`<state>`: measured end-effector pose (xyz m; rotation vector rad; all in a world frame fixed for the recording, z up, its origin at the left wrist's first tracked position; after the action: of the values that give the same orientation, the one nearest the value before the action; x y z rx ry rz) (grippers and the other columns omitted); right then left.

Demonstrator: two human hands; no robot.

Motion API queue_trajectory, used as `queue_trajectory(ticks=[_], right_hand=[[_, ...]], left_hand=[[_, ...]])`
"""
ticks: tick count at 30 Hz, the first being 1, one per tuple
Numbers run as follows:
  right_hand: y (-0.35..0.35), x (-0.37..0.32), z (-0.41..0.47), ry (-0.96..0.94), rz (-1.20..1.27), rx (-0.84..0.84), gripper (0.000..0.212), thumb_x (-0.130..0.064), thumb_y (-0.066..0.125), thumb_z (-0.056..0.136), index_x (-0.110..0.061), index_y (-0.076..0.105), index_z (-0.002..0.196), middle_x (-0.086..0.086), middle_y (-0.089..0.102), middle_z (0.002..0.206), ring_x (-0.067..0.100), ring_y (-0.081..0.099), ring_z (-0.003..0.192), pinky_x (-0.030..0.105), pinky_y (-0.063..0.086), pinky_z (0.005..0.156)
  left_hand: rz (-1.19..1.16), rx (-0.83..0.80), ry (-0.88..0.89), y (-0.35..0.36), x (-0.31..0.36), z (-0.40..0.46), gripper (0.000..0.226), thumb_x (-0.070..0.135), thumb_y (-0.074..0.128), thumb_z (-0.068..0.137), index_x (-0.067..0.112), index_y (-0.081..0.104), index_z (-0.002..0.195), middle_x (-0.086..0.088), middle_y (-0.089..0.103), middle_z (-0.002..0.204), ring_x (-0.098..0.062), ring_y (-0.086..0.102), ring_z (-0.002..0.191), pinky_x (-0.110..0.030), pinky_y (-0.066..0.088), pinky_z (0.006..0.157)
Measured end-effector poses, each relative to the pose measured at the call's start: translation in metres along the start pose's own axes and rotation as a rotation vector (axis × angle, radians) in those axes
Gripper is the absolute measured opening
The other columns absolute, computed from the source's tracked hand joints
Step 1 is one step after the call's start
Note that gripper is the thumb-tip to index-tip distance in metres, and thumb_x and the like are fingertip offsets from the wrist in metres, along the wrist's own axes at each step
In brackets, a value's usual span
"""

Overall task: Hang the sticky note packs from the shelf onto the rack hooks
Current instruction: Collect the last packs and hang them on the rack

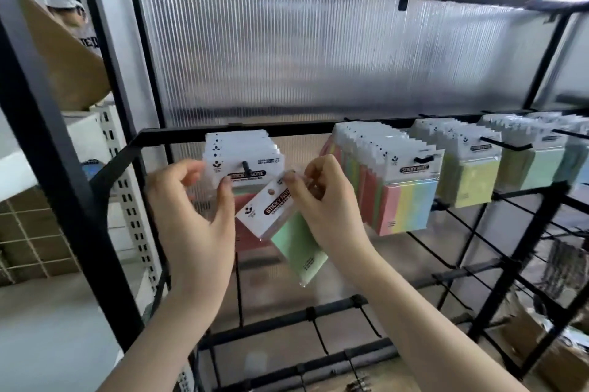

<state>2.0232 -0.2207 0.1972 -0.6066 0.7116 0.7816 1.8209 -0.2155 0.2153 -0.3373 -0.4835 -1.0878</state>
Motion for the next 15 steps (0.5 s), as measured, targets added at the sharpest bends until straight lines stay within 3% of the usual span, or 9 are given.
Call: queue_trajectory(ticks=[4,8,12,15], right_hand=[[-0.042,-0.018,-0.014,-0.132,0.056,0.109,0.026,-0.035,0.057,0.091,-0.033,0.036,0.076,-0.018,0.049,0.064,-0.001,0.043,0.054,0.013,0.036,0.050],[-0.099,-0.023,-0.025,-0.184,0.105,0.201,0.023,-0.034,0.055,0.091,-0.029,0.037,0.077,-0.021,0.048,0.065,-0.001,0.042,0.055,0.014,0.034,0.051],[-0.164,-0.006,-0.031,-0.158,0.118,0.259,0.027,-0.024,0.053,0.096,-0.023,0.037,0.074,-0.022,0.046,0.061,-0.002,0.039,0.053,0.010,0.033,0.052],[-0.216,0.015,-0.035,-0.119,0.085,0.306,0.029,-0.024,0.051,0.097,-0.021,0.037,0.071,-0.016,0.039,0.059,0.000,0.033,0.053,0.013,0.030,0.051]], left_hand=[[-0.159,0.007,0.119,0.002,0.039,-0.025,0.017,0.011,0.050,0.094,0.005,0.047,0.109,-0.006,0.047,0.094,-0.007,0.048,0.083,-0.019,0.041,0.076],[-0.232,-0.122,0.068,0.037,0.078,-0.055,0.014,0.024,0.049,0.094,0.022,0.044,0.106,0.026,0.050,0.095,0.003,0.054,0.085,-0.010,0.042,0.076],[-0.322,-0.288,-0.095,0.095,0.107,-0.086,0.023,0.041,0.049,0.091,0.025,0.049,0.108,0.016,0.058,0.092,-0.002,0.058,0.086,-0.008,0.043,0.075],[-0.361,-0.398,-0.107,0.138,0.141,-0.107,0.012,0.044,0.046,0.091,0.037,0.051,0.100,0.019,0.061,0.087,0.001,0.060,0.079,-0.004,0.041,0.070]])
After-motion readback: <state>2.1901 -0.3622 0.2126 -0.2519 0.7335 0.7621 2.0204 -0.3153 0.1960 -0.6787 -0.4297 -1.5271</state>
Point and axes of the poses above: each hand's wrist, its own z-axis towards the middle knuckle, its own y-axis out of the palm, x = y × z, the point moved 10 cm from there along z, towards the middle knuckle
